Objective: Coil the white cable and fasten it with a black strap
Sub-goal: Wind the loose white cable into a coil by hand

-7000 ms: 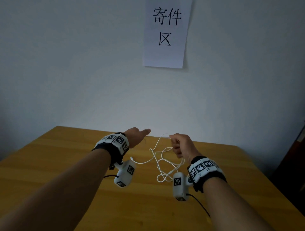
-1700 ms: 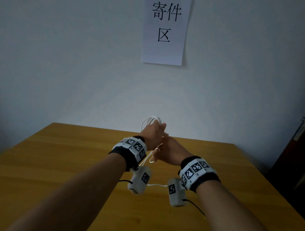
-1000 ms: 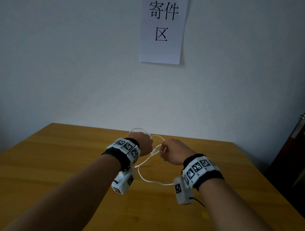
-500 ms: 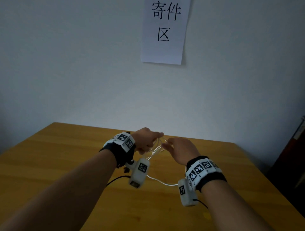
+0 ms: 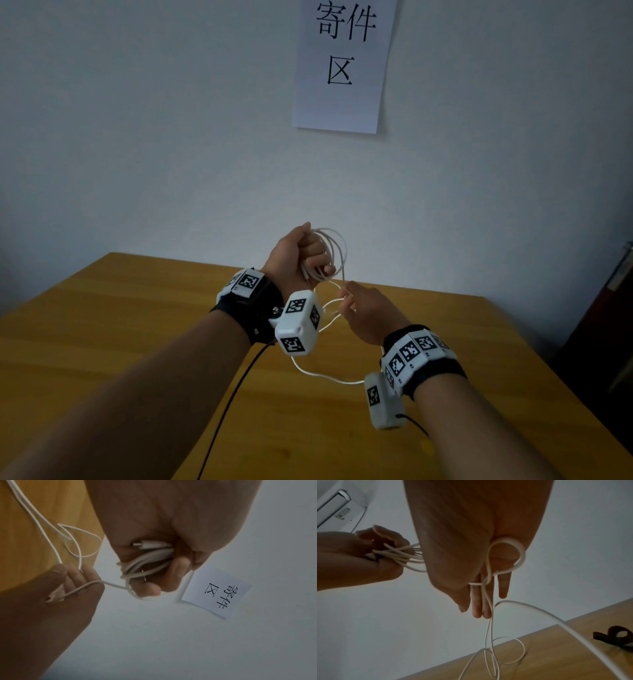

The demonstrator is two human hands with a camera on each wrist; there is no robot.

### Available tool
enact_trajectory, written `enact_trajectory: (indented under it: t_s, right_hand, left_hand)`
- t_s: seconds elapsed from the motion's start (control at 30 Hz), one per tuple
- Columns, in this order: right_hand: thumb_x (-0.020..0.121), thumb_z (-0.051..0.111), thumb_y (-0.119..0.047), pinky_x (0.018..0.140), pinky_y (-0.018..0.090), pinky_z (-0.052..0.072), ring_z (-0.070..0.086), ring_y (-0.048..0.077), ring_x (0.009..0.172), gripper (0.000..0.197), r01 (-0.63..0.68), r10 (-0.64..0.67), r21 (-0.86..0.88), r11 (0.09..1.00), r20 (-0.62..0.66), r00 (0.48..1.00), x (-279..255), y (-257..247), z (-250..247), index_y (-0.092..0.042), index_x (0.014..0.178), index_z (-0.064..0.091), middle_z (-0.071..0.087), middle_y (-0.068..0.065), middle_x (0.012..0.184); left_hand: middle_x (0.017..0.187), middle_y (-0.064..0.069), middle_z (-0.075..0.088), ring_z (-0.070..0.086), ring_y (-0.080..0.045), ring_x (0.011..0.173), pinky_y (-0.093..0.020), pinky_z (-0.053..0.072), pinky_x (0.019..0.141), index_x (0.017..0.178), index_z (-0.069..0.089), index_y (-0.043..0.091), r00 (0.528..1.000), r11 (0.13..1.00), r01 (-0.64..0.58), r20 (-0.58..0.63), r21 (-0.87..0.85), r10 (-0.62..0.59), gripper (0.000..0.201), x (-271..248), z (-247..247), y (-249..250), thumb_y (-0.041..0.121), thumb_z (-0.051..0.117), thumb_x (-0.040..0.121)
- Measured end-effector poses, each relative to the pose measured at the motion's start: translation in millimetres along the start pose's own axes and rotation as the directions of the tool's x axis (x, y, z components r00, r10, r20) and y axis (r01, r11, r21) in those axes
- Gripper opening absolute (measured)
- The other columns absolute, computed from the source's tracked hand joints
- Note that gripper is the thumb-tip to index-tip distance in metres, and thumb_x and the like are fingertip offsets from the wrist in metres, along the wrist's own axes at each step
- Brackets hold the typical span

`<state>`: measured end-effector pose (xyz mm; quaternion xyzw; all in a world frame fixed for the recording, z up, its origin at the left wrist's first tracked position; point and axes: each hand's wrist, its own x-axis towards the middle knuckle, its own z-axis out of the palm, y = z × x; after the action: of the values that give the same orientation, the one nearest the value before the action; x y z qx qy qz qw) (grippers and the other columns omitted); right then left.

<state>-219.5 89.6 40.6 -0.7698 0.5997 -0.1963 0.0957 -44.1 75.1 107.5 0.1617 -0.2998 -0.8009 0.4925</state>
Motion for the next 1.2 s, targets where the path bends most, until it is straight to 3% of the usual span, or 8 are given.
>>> enact_trajectory:
  t_s: [0.17, 0.27, 0.4, 0.5, 0.57, 0.77, 0.97, 1.2]
  right_hand:
    - [0.094, 0.042, -0.02, 0.085, 0.036, 0.055, 0.066, 0.021, 0.092, 0.032, -0.012, 0.009, 0.032, 0.999, 0.084, 0.996, -4, -11, -5, -0.018, 0.122, 0.059, 0.072, 0.006, 0.112]
    - [0.094, 0.04, -0.018, 0.081, 0.034, 0.05, 0.062, 0.022, 0.092, 0.023, 0.01, -0.015, 0.028, 1.0, 0.153, 0.988, -6, -21, -7, -0.025, 0.108, 0.058, 0.068, 0.002, 0.108]
    - [0.097, 0.041, -0.008, 0.088, 0.033, 0.045, 0.062, 0.024, 0.108, 0.029, 0.066, -0.063, -0.006, 0.998, 0.239, 0.969, -8, -32, -8, -0.032, 0.1, 0.058, 0.068, 0.008, 0.128]
    - [0.094, 0.039, -0.013, 0.098, 0.036, 0.05, 0.061, 0.023, 0.121, 0.035, 0.099, -0.093, -0.013, 0.995, 0.241, 0.966, -11, -36, -12, -0.028, 0.118, 0.058, 0.059, 0.004, 0.146]
    - [0.091, 0.041, -0.015, 0.091, 0.032, 0.05, 0.062, 0.018, 0.108, 0.042, 0.106, -0.106, 0.011, 0.994, 0.205, 0.973, -13, -36, -14, -0.027, 0.126, 0.06, 0.064, 0.004, 0.137]
    - [0.08, 0.053, -0.024, 0.073, 0.045, 0.059, 0.065, 0.019, 0.077, 0.007, 0.059, -0.067, 0.049, 0.997, 0.174, 0.982, -14, -38, -19, -0.023, 0.083, 0.059, 0.065, 0.0, 0.087]
    - [0.075, 0.064, -0.022, 0.072, 0.036, 0.05, 0.065, 0.019, 0.082, 0.014, 0.022, -0.078, 0.301, 0.953, 0.175, 0.981, -12, -35, -18, -0.023, 0.089, 0.063, 0.07, 0.003, 0.09]
    - [0.095, 0.065, -0.036, 0.067, 0.026, 0.048, 0.063, 0.007, 0.079, 0.021, 0.053, -0.052, 0.261, 0.964, -0.011, 0.999, -9, -20, -15, -0.018, 0.103, 0.073, 0.07, -0.004, 0.089]
  left_hand:
    - [0.067, -0.009, 0.066, 0.068, -0.033, 0.075, -0.043, 0.05, 0.085, 0.062, 0.033, 0.018, 0.988, 0.985, -0.145, 0.032, -0.098, 0.149, 0.04, 4, 7, 3, 0.031, 0.035, 0.099]
    - [0.12, -0.025, 0.066, 0.06, -0.039, 0.118, -0.045, 0.035, 0.111, 0.066, 0.03, 0.02, 0.984, 0.99, -0.141, 0.106, -0.031, 0.143, 0.037, 0, 16, 2, 0.033, 0.031, 0.1]
    - [0.128, -0.022, 0.063, 0.057, -0.029, 0.124, -0.036, 0.029, 0.114, 0.078, 0.057, 0.005, 0.984, 0.938, -0.178, 0.048, 0.299, 0.172, 0.043, -3, 22, -4, 0.026, 0.029, 0.101]
    - [0.123, -0.022, 0.065, 0.066, -0.02, 0.108, -0.026, 0.043, 0.104, 0.105, 0.055, -0.023, 0.968, 0.73, -0.189, -0.002, 0.656, 0.253, 0.046, -3, 19, -9, 0.018, 0.036, 0.1]
    - [0.116, -0.019, 0.069, 0.065, -0.022, 0.108, -0.035, 0.043, 0.103, 0.098, 0.051, -0.011, 0.961, 0.539, -0.139, -0.018, 0.831, 0.275, 0.036, -2, 12, -12, 0.024, 0.044, 0.098]
    - [0.098, -0.01, 0.063, 0.056, -0.028, 0.08, -0.036, 0.042, 0.072, 0.1, 0.035, 0.015, 0.968, -0.446, 0.14, -0.026, 0.884, 0.251, 0.033, -1, -5, -25, 0.047, 0.036, 0.093]
    - [0.105, -0.013, 0.061, 0.05, -0.028, 0.072, -0.036, 0.037, 0.065, 0.108, 0.047, 0.013, 0.968, -0.684, 0.156, 0.026, 0.713, 0.248, 0.047, 4, -18, -24, 0.051, 0.022, 0.094]
    - [0.098, -0.012, 0.068, 0.062, -0.032, 0.082, -0.038, 0.047, 0.073, 0.111, 0.045, 0.009, 0.962, -0.592, 0.203, -0.047, 0.78, 0.268, 0.038, -5, -29, -16, 0.041, 0.031, 0.096]
